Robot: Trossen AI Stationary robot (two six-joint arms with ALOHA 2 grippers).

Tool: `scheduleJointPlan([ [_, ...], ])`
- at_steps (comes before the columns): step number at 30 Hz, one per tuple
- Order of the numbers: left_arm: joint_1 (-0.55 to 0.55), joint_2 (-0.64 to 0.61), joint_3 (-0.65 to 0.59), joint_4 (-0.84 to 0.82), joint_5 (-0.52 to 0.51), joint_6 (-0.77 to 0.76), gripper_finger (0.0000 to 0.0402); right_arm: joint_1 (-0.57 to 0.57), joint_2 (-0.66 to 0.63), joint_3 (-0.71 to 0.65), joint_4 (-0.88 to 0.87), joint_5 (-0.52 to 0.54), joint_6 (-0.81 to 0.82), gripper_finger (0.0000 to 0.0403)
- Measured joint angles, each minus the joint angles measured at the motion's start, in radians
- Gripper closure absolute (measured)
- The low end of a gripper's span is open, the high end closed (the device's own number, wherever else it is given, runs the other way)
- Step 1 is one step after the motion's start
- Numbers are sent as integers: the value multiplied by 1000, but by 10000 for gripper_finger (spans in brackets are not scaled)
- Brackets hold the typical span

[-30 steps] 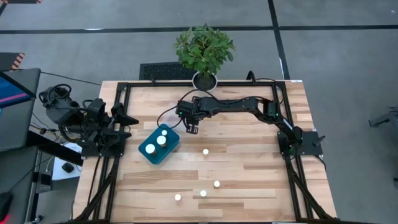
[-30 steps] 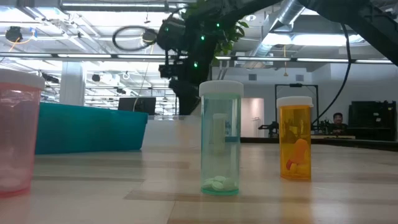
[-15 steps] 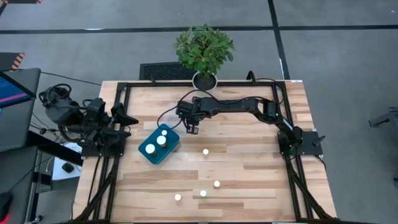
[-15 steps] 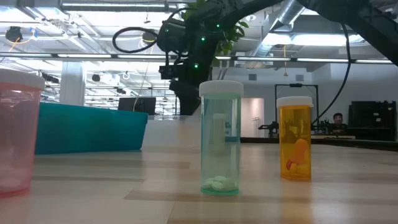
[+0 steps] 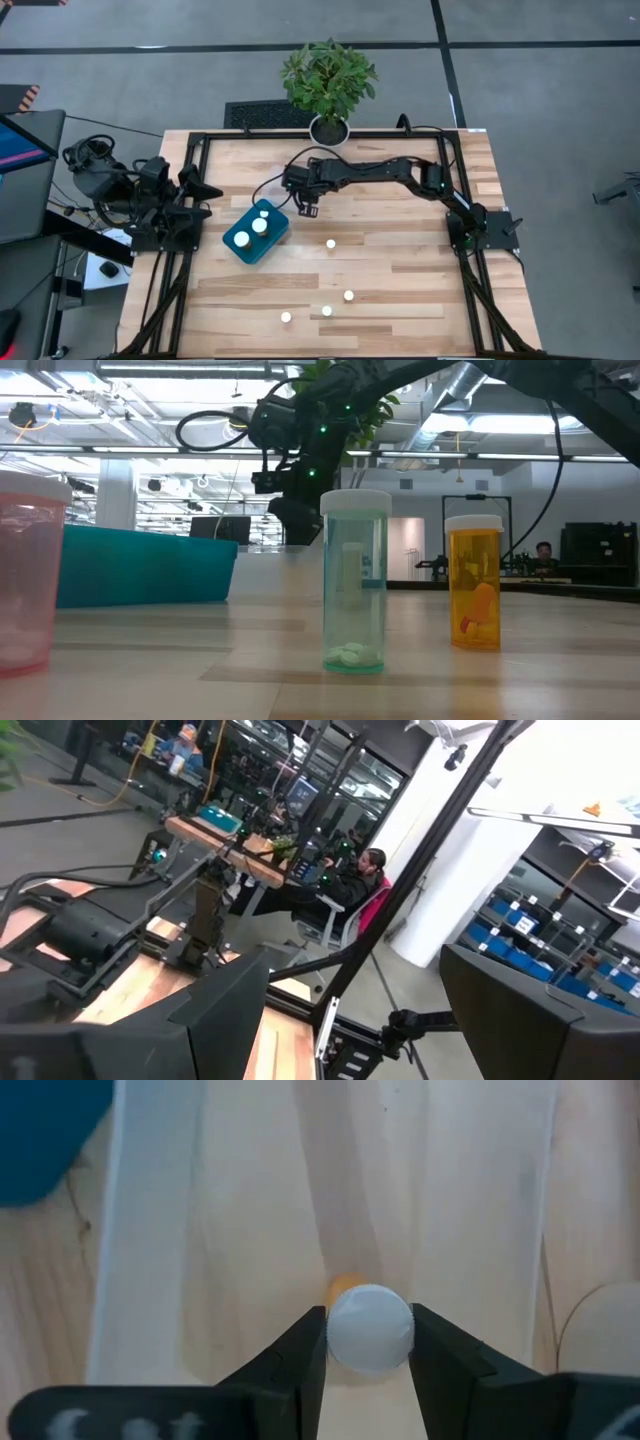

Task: Pick and place medicine bottles into bin by pill shape (circle, oval)
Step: Put the orange pill bottle into the transparent bin

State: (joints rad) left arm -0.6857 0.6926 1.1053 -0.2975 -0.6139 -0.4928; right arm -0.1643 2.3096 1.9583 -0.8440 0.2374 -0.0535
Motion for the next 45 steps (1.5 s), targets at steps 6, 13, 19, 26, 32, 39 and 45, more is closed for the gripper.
scheduleJointPlan([
  [6, 0, 0, 0, 1, -1, 0, 113, 0, 3, -2, -17, -3, 1, 257],
  [13, 0, 0, 0, 2, -1, 0, 113, 0, 7, -4, -20, -9, 1, 220],
  [19, 0, 0, 0, 2, -1, 0, 113, 0, 6, -4, -18, -8, 1, 202],
  [26, 0, 0, 0, 2, -1, 0, 113, 0, 6, -3, -14, -7, 1, 181],
  [32, 0, 0, 0, 4, -4, 10, 113, 0, 0, 1, -18, -13, 1, 154],
  [39, 0, 0, 0, 5, -4, 9, 113, 0, -1, 67, -43, -29, 3, 153],
  [45, 0, 0, 0, 5, -4, 5, 113, 0, -2, 132, -91, -29, 3, 153],
])
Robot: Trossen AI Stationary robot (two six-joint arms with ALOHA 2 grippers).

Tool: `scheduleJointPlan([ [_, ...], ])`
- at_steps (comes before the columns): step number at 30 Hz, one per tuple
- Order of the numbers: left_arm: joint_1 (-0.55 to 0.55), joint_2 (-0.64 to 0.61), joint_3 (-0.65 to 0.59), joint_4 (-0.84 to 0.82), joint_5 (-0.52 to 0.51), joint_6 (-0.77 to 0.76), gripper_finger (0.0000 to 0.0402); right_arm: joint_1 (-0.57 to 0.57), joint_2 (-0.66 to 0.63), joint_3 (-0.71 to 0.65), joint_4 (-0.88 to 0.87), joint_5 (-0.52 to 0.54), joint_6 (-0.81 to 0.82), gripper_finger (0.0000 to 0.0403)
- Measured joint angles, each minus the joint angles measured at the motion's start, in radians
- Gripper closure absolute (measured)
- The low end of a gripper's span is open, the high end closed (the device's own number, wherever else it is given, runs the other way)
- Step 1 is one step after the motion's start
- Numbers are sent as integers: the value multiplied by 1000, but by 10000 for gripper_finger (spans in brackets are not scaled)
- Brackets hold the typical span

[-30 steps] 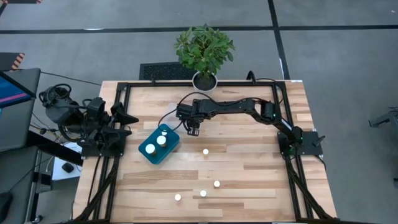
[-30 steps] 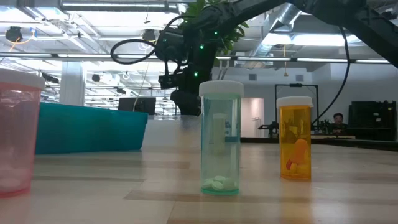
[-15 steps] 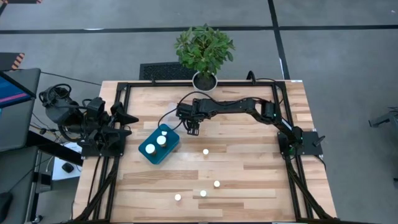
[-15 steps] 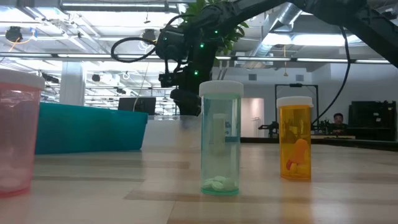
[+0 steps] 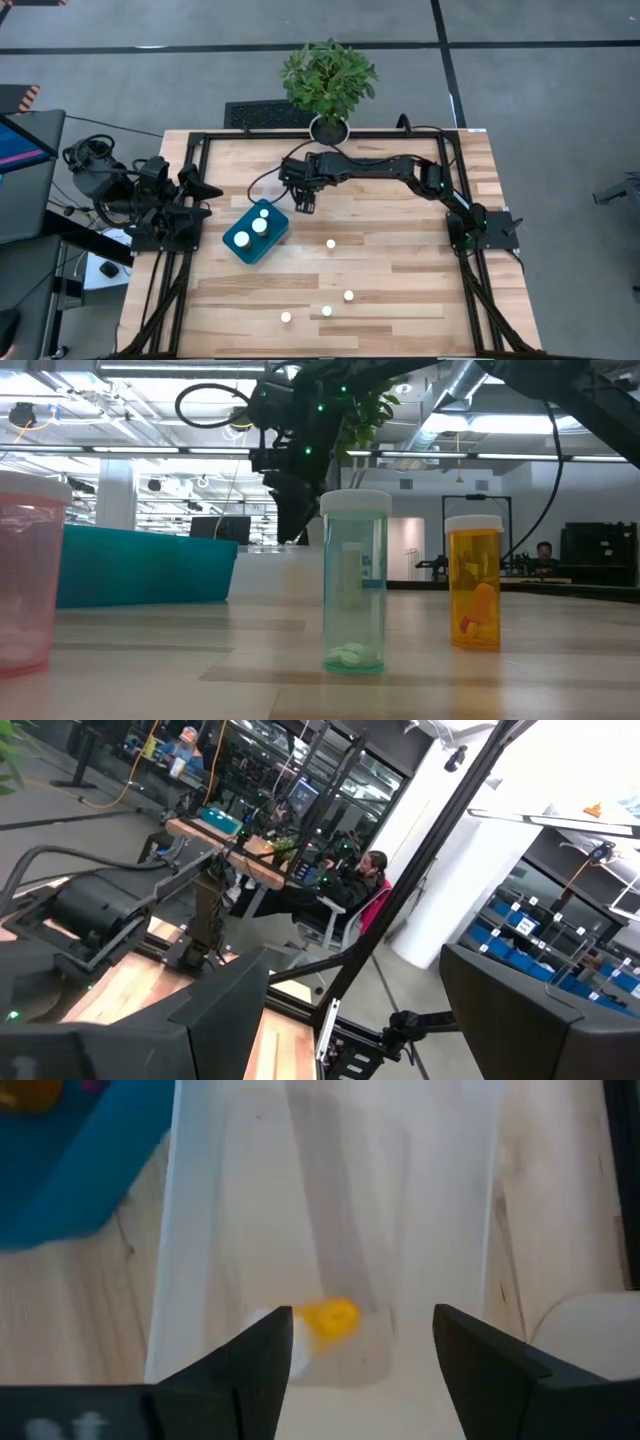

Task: Pick and place medicine bottles into bin by pill shape (circle, oval)
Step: Put the orange pill bottle into the transparent bin

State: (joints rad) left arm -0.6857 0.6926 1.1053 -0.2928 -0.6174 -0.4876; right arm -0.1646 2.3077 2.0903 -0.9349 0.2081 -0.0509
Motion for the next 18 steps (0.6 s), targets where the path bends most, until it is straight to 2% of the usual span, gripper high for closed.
scheduleJointPlan([
  [9, 0, -7, 0, 0, 0, 9, 113, 23, -73, 269, -242, -2, -2, 153],
  [18, 0, -8, 0, -9, 19, 7, 113, 107, -413, 237, -371, -1, 151, 153],
])
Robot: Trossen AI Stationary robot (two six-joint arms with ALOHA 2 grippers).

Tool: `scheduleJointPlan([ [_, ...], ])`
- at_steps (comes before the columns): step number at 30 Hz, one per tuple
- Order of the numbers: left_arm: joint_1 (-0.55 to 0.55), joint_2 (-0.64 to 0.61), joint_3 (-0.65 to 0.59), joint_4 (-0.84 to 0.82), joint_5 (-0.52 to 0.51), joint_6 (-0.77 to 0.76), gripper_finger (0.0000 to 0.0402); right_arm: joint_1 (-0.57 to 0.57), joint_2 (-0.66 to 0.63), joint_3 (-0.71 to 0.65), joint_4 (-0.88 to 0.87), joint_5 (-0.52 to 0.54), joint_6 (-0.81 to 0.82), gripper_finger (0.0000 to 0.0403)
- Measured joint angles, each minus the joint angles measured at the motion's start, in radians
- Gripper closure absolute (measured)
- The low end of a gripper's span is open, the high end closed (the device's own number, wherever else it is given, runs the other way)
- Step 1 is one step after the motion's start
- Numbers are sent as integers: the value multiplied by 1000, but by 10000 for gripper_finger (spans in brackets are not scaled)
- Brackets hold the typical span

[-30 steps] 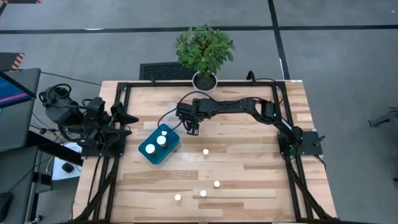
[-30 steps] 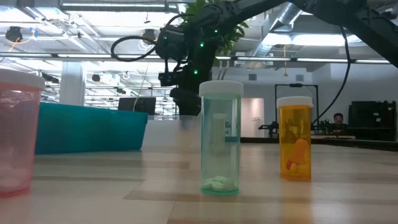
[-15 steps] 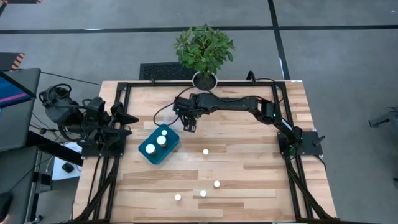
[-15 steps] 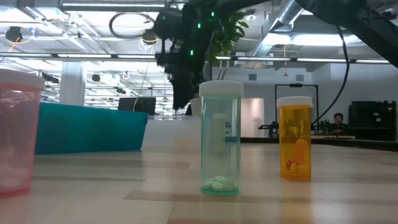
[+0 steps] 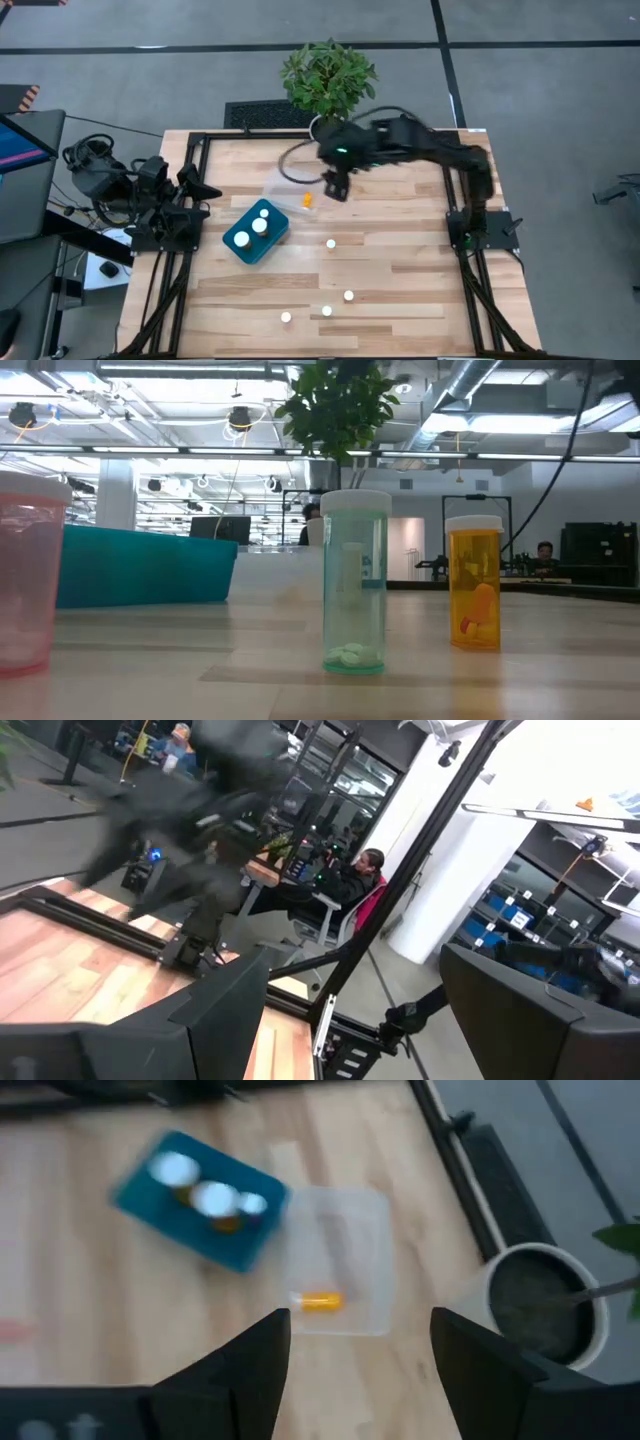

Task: Pick and place medicine bottles into bin by pill shape (circle, oval)
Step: Put the orange pill bottle into the transparent bin

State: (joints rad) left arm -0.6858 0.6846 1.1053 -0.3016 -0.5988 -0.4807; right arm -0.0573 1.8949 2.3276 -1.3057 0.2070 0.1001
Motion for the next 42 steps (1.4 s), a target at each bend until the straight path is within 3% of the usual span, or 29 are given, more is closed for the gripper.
scheduleJointPlan([
  [5, 0, 2, 0, 4, 0, -1, 113, 114, -141, 0, -108, 34, 141, 154],
  [14, 0, 2, 0, 8, 0, -18, 113, 457, -257, -22, -258, 336, 427, 154],
  [20, 0, 14, 0, 5, -7, -20, 113, 670, -308, -163, -262, 485, 601, 154],
  [27, 0, 23, 0, 5, -22, -29, 113, 788, -376, -391, -249, 560, 812, 154],
  [33, 0, 33, 0, 5, -83, -35, 113, 834, -455, -616, -145, 559, 921, 154],
  [42, 0, 36, 0, 0, -154, -65, 113, 851, -615, -972, 270, 554, 842, 154],
])
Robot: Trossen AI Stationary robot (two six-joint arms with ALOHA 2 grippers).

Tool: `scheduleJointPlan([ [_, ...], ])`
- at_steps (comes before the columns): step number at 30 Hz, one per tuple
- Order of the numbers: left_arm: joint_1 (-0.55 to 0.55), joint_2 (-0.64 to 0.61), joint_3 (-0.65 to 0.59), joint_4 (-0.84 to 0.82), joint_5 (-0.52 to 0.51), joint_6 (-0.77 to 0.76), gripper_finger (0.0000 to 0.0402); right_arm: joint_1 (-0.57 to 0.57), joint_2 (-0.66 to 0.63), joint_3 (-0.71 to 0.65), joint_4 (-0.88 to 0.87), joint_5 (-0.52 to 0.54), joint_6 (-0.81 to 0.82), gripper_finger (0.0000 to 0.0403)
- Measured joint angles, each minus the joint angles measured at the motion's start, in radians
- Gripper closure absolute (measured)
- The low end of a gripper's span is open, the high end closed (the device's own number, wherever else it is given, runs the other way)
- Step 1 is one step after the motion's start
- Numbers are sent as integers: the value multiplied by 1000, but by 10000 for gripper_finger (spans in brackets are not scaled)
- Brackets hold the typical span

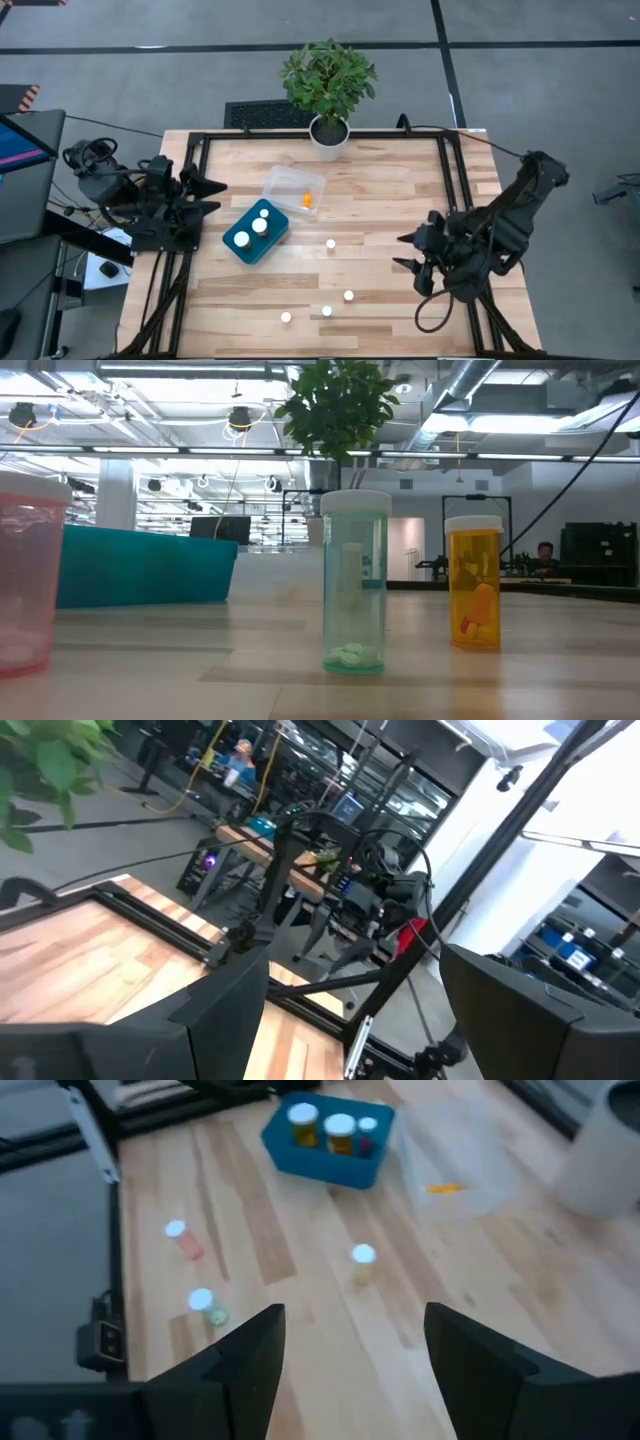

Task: Pick and place medicine bottles into bin by pill shape (circle, oval)
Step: Put the orange pill bottle into the transparent bin

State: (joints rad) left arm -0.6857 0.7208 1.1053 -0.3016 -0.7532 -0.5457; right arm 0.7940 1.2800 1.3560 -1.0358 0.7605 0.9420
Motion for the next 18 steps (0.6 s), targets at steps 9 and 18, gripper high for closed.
scheduleJointPlan([
  [9, 0, 0, 0, 1, -63, -1, 113, -55, -165, -269, 403, -127, -144, 154],
  [18, 1, 6, 0, 1, -145, 2, 113, -124, -302, -354, 636, -282, -398, 154],
])
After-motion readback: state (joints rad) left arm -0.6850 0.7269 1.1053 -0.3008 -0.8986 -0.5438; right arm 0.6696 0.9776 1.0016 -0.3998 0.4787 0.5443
